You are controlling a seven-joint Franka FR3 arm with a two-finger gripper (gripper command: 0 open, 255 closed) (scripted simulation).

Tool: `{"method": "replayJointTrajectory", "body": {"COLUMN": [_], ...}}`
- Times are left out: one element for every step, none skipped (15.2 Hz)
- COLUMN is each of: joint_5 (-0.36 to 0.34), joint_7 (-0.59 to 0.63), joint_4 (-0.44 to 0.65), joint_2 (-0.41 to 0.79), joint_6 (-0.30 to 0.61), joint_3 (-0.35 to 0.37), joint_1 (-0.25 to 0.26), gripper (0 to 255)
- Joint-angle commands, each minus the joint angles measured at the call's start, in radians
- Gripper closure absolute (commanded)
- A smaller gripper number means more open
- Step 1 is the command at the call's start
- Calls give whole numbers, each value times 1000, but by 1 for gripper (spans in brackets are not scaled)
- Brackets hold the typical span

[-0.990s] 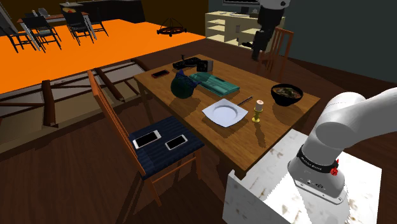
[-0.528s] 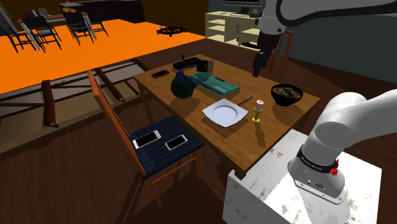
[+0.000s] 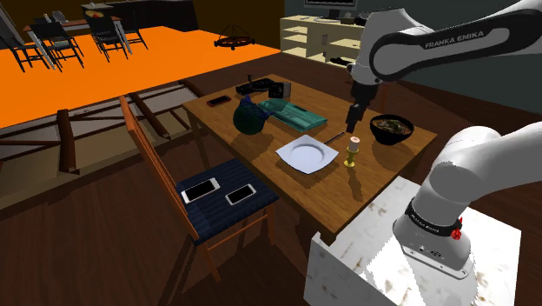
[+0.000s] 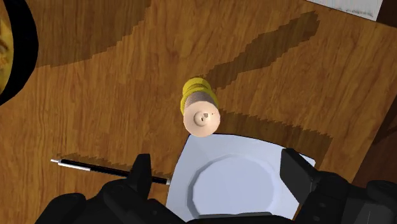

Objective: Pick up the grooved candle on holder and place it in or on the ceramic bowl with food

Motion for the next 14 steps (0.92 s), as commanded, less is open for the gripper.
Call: {"method": "replayJointTrajectory", "body": {"joint_5": [-8,-13,-13,-14,-15,-16,-17,-18,-19,-20,-20,-20,-20,-20], "joint_7": [-16,-24,-25,-25,-25,-25,-25,-25,-25,-25,-25,-25,-25,-25], "joint_4": [-52,-77,-80,-90,-99,-109,-118,-128,-136,-150,-150,-150,-150,-150], "joint_2": [22,35,36,43,51,59,67,76,86,101,101,101,101,101], "joint_6": [62,93,97,114,131,149,166,185,203,232,232,232,232,232], "joint_3": [-20,-30,-31,-32,-33,-34,-36,-37,-38,-40,-40,-40,-40,-40], "joint_1": [-8,-12,-13,-13,-13,-14,-14,-14,-14,-14,-14,-14,-14,-14], "gripper": [0,0,0,0,0,0,0,0,0,0,0,0,0,0]}}
